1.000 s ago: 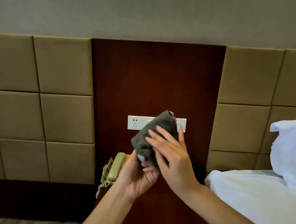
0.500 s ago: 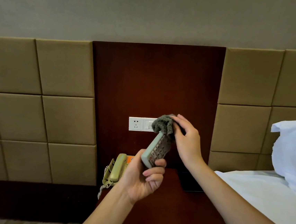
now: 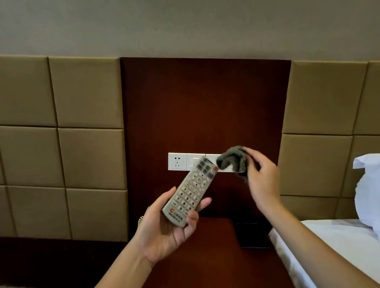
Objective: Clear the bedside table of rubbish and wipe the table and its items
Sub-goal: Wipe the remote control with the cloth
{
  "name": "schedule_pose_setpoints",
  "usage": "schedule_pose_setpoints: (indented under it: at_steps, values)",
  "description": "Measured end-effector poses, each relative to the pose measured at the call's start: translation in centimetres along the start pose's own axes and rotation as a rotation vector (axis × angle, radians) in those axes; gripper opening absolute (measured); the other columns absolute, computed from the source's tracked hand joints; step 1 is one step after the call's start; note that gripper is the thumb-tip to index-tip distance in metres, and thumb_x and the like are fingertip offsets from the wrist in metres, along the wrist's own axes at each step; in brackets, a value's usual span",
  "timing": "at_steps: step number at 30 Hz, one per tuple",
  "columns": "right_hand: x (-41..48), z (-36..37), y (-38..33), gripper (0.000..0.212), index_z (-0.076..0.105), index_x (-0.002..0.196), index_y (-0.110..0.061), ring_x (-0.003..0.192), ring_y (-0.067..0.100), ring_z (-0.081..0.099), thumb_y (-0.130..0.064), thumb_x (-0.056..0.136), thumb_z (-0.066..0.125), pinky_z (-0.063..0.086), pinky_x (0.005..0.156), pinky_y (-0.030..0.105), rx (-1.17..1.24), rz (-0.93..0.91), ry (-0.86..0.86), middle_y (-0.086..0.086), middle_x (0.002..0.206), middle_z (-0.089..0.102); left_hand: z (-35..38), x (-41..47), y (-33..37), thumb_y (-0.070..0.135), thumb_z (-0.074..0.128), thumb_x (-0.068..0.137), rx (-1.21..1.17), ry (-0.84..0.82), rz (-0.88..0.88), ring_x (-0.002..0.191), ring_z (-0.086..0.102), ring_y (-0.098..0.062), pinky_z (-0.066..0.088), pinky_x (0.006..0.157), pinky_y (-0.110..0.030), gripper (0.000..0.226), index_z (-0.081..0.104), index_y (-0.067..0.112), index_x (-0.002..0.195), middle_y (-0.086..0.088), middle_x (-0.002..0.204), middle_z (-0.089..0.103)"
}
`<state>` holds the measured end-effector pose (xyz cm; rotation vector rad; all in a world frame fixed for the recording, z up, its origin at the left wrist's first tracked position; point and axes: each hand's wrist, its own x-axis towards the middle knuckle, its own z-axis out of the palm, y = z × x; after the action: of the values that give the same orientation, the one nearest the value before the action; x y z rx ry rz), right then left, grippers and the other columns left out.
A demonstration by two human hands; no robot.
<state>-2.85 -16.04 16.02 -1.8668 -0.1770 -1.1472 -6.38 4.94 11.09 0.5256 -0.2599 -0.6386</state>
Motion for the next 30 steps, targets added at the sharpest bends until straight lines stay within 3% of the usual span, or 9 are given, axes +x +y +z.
schedule_pose_setpoints:
  at_steps: [4, 7, 9, 13, 15, 19, 23, 27, 30]
  values:
    - [-2.6, 2.3, -1.0, 0.029, 0.069, 0.112, -0.008, 0.122, 0.015, 0.051, 0.003, 0.088, 0.056, 0.033, 0.111, 0.034, -0.06, -0.264, -0.216, 0.004, 0.126, 0.061, 0.9, 1.3, -0.2, 0.035, 0.05, 0.087, 0.007, 0.092, 0.132, 0.099, 0.062, -0.029, 0.053, 0.085, -0.04, 0.05, 0.055, 0.006, 0.127, -0.025, 0.12, 0.062]
    - [-6.1, 4.5, -1.8, 0.028, 0.068, 0.115, -0.007, 0.128, 0.013, 0.041, -0.015, 0.093, 0.052, 0.026, 0.113, 0.033, -0.049, -0.301, -0.293, 0.009, 0.133, 0.056, 1.2, 2.5, -0.7, 0.033, 0.051, 0.083, 0.025, 0.158, 0.202, 0.1, 0.065, -0.028, 0.055, 0.081, -0.042, 0.045, 0.064, 0.004, 0.115, -0.02, 0.109, 0.068]
    - [-8.6, 5.3, -2.4, 0.032, 0.068, 0.114, -0.007, 0.128, 0.015, 0.046, -0.019, 0.093, 0.047, 0.028, 0.113, 0.028, -0.018, -0.373, -0.289, 0.008, 0.131, 0.058, 0.7, 2.7, -0.7, 0.033, 0.059, 0.081, 0.013, 0.132, 0.222, 0.094, 0.07, -0.026, 0.057, 0.078, -0.037, 0.043, 0.068, 0.004, 0.111, -0.018, 0.11, 0.068]
    - [-10.9, 5.7, -2.9, 0.028, 0.069, 0.111, -0.006, 0.13, 0.014, 0.047, -0.012, 0.092, 0.05, 0.03, 0.114, 0.03, -0.029, -0.635, -0.322, 0.007, 0.13, 0.06, -0.8, 1.7, -0.3, 0.031, 0.088, 0.056, 0.034, -0.018, 0.139, 0.117, 0.059, -0.027, 0.05, 0.095, -0.037, 0.082, 0.058, 0.003, 0.127, -0.017, 0.133, 0.056]
    - [-9.6, 5.5, -2.6, 0.028, 0.069, 0.108, -0.004, 0.128, 0.017, 0.049, -0.008, 0.089, 0.049, 0.032, 0.113, 0.032, -0.056, -0.694, -0.31, 0.01, 0.129, 0.06, -0.7, 1.6, -0.4, 0.029, 0.088, 0.057, 0.009, -0.035, 0.113, 0.119, 0.057, -0.024, 0.049, 0.093, -0.033, 0.079, 0.06, 0.003, 0.126, -0.018, 0.13, 0.058]
    - [-5.1, 5.0, -1.6, 0.039, 0.063, 0.11, 0.0, 0.127, 0.025, 0.049, 0.003, 0.078, 0.04, 0.03, 0.109, 0.025, -0.238, -0.498, -0.293, 0.014, 0.128, 0.059, -0.7, 2.0, -0.8, 0.028, 0.068, 0.072, 0.079, 0.169, 0.197, 0.081, 0.071, -0.027, 0.058, 0.07, -0.035, 0.042, 0.066, 0.0, 0.104, -0.021, 0.097, 0.07]
    - [-2.8, 4.5, -0.3, 0.027, 0.057, 0.109, -0.003, 0.108, 0.025, 0.056, 0.005, 0.084, 0.052, 0.035, 0.085, 0.016, -0.303, -0.17, -0.237, 0.01, 0.111, 0.061, -0.4, 1.4, -1.2, 0.025, 0.057, 0.082, 0.095, 0.186, 0.168, 0.103, 0.066, -0.035, 0.053, 0.084, -0.043, 0.041, 0.062, 0.0, 0.114, -0.027, 0.115, 0.064]
    - [-6.7, 5.6, -1.6, 0.008, 0.063, 0.088, -0.005, 0.1, 0.021, 0.06, 0.0, 0.082, 0.063, 0.031, 0.093, 0.011, -0.208, -0.308, -0.287, 0.009, 0.103, 0.067, -0.8, 2.7, -0.5, 0.024, 0.058, 0.075, 0.043, 0.252, 0.257, 0.079, 0.07, -0.022, 0.058, 0.071, -0.034, 0.037, 0.064, 0.003, 0.105, -0.016, 0.089, 0.071]
    - [-9.8, 5.8, -1.8, 0.008, 0.066, 0.085, -0.01, 0.105, 0.013, 0.058, -0.005, 0.079, 0.067, 0.031, 0.1, 0.011, -0.177, -0.412, -0.383, 0.003, 0.104, 0.069, -2.2, 3.2, -0.5, 0.026, 0.055, 0.079, -0.105, 0.306, 0.278, 0.095, 0.065, -0.024, 0.055, 0.079, -0.037, 0.047, 0.057, 0.0, 0.119, -0.019, 0.105, 0.066]
